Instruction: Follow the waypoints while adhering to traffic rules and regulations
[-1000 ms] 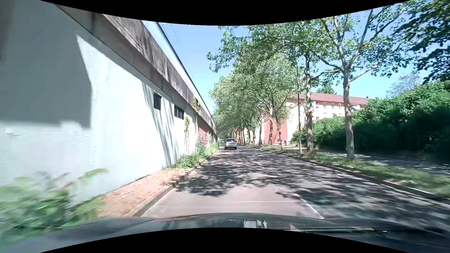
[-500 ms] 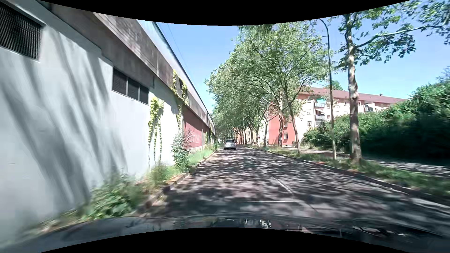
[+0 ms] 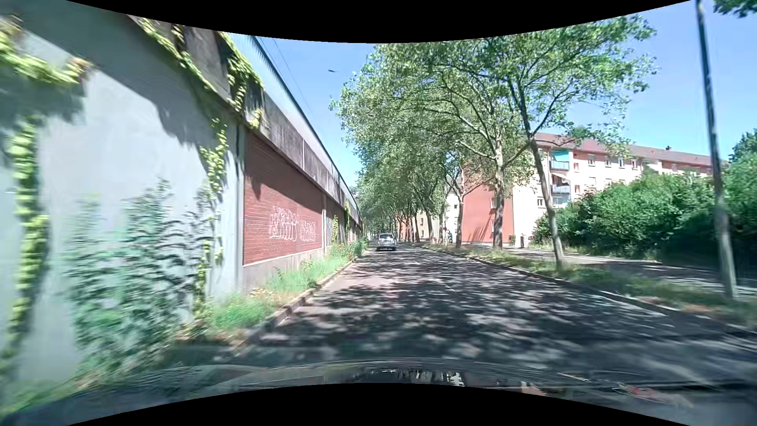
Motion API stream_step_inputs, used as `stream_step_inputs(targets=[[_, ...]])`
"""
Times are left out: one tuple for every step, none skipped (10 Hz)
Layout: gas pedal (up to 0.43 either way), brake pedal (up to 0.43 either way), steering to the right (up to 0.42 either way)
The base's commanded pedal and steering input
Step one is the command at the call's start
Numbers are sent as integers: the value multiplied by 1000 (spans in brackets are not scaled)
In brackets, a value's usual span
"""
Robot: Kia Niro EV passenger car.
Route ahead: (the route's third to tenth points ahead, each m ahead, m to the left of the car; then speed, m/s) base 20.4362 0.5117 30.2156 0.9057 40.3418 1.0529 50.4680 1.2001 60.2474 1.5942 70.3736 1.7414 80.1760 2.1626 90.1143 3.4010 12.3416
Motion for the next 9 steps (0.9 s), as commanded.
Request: stream_step_inputs(targets=[[87,0,-4],[87,0,-4],[87,0,-4],[87,0,-4],[87,0,-4],[87,0,-4],[87,0,-4],[87,0,-4],[87,0,-5]])
